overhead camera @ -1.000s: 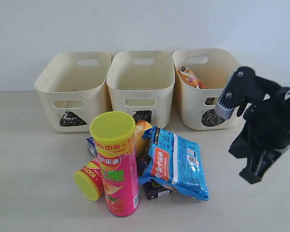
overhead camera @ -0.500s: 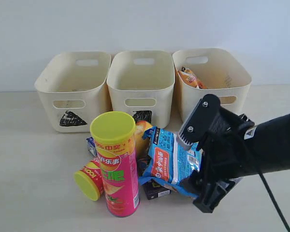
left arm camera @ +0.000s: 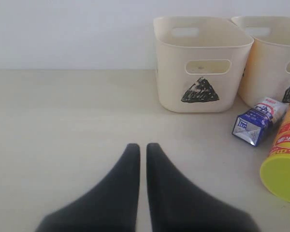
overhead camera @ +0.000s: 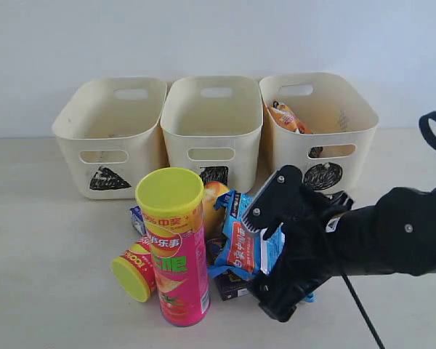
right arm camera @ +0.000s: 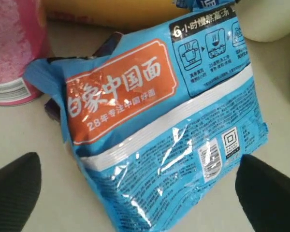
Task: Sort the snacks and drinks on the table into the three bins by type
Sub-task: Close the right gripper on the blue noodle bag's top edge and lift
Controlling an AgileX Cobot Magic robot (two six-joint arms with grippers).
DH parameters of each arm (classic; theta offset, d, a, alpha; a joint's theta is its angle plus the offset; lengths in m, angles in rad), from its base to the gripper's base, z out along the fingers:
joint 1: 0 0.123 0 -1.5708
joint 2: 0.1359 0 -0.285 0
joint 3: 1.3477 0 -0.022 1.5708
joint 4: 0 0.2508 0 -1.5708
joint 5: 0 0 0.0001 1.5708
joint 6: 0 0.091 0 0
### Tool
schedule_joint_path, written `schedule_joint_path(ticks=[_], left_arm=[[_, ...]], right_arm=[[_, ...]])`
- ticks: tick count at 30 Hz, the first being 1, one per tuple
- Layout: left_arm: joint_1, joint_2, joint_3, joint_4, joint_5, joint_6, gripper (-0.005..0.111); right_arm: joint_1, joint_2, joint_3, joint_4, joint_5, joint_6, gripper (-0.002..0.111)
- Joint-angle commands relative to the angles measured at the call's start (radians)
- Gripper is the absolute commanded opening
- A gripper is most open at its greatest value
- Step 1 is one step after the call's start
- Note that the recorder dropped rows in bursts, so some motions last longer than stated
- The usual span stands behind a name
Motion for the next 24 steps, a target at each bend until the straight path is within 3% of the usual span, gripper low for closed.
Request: schedule_joint_path(ticks=[1, 14, 24], left_arm=[[0.003, -0.003, -0.004, 0.001, -0.008, 0.000, 0.004], [0.003, -0.003, -0.004, 0.001, -0.004, 0.000, 0.004], [0.003, -0.003, -0.004, 0.001, -0.004, 0.000, 0.004]], right_arm=[[0.003, 0.029, -0.003, 0.003, -0.039, 0.021, 0.104], [0.028, 0.042, -0.023, 0.003, -0.068, 0.093, 0.104], [0.050, 0.121, -0.023, 0.003, -0.256, 0.091, 0.104]])
